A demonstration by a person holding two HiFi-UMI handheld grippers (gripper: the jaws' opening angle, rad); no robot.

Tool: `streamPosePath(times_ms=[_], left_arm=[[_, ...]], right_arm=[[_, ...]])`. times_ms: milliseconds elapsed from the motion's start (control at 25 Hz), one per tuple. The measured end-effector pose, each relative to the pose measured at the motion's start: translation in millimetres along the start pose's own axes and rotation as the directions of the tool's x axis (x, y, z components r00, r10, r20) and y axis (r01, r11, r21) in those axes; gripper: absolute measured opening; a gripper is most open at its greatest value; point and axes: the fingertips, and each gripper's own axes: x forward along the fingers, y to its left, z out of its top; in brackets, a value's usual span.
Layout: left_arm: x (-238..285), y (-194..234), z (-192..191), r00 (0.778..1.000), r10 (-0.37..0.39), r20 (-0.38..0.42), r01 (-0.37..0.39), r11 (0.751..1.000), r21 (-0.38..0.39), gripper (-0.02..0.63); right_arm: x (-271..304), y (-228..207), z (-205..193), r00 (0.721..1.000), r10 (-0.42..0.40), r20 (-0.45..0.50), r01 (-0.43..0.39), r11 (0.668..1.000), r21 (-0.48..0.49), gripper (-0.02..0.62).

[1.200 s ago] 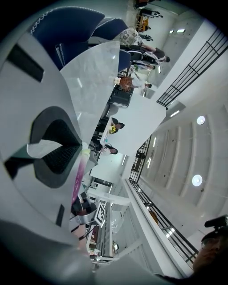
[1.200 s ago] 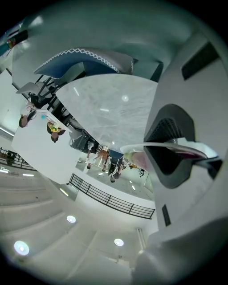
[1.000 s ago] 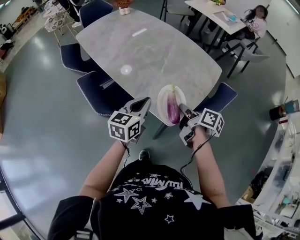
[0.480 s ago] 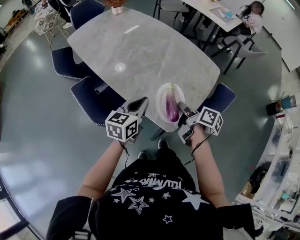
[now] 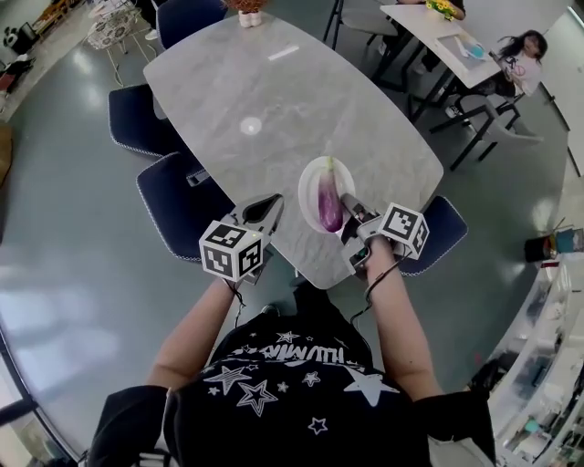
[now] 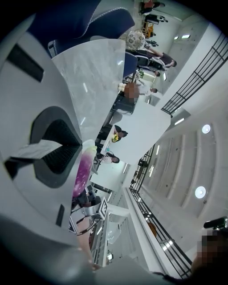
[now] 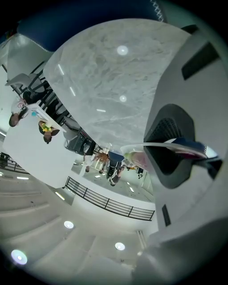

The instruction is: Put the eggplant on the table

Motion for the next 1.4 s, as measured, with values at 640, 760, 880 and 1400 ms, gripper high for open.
streamPosePath(times_ms=[640,760,880,1400], left_arm=[[73,68,40,0.988,0.155,0.019,-0.154,0.987,-0.043,0.008],[82,80,41,0.985,0.173,0.009,-0.172,0.984,-0.044,0.008],[93,91,39,0.982,0.188,-0.002,-0.188,0.98,-0.058,0.008],[126,125,28,0.965,0.255,-0.065,-0.26,0.962,-0.084,0.008]], right_arm=[[90,-8,72,0.992,0.021,-0.128,-0.023,1.0,-0.011,0.025],[102,-13,79,0.99,0.014,-0.14,-0.016,1.0,-0.009,0.025],[113,-23,87,0.989,-0.003,-0.148,0.002,1.0,-0.008,0.025],[152,-82,99,0.972,-0.1,-0.211,0.103,0.995,0.003,0.025]])
